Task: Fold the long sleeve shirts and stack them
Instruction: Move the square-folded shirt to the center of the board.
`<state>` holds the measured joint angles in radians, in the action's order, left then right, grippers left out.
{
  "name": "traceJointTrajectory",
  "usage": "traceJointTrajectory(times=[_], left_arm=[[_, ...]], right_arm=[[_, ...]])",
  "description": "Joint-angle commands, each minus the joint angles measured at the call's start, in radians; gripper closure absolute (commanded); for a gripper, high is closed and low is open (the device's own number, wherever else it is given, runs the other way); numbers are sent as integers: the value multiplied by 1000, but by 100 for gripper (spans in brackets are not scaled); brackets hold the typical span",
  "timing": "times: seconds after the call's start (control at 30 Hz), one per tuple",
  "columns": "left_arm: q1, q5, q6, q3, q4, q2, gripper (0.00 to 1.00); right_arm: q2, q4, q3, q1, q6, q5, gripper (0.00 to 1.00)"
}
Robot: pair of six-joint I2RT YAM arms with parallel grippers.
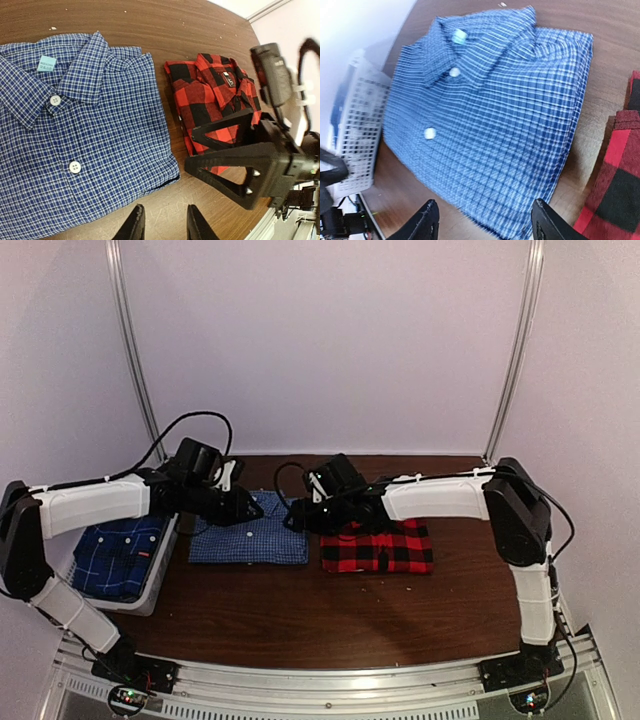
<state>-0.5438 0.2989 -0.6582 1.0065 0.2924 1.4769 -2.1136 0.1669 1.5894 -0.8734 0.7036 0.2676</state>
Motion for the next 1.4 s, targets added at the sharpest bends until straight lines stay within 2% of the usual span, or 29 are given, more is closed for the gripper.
traceJointTrajectory(times=[0.0,0.2,0.4,0.7,0.87,0.93,1.03,1.1,1.23,1.37], left_arm=[[23,-9,29,6,14,-42,70],[37,-20,40,-5,29,-58,70],[56,-55,49,-10,50,-61,70],[71,-94,63,-3,81,-59,70],[81,-147,80,14,119,-47,69],[87,-153,84,24,131,-41,69],[92,-161,90,36,135,-40,69],[94,-162,91,42,137,-34,69],[96,-163,93,54,136,-14,69],[98,-175,99,62,141,0,68]], right_arm=[[-91,54,83,16,-17,-32,35],[-146,79,124,25,-11,-107,34],[-208,95,176,31,-18,-103,34],[-272,138,230,35,-23,-116,46],[-273,143,224,48,-27,-118,62],[-269,155,221,54,-31,-123,62],[-243,156,197,58,-42,-149,53],[-243,159,197,60,-48,-150,52],[-267,163,222,59,-52,-121,54],[-296,159,234,53,-48,-97,61]])
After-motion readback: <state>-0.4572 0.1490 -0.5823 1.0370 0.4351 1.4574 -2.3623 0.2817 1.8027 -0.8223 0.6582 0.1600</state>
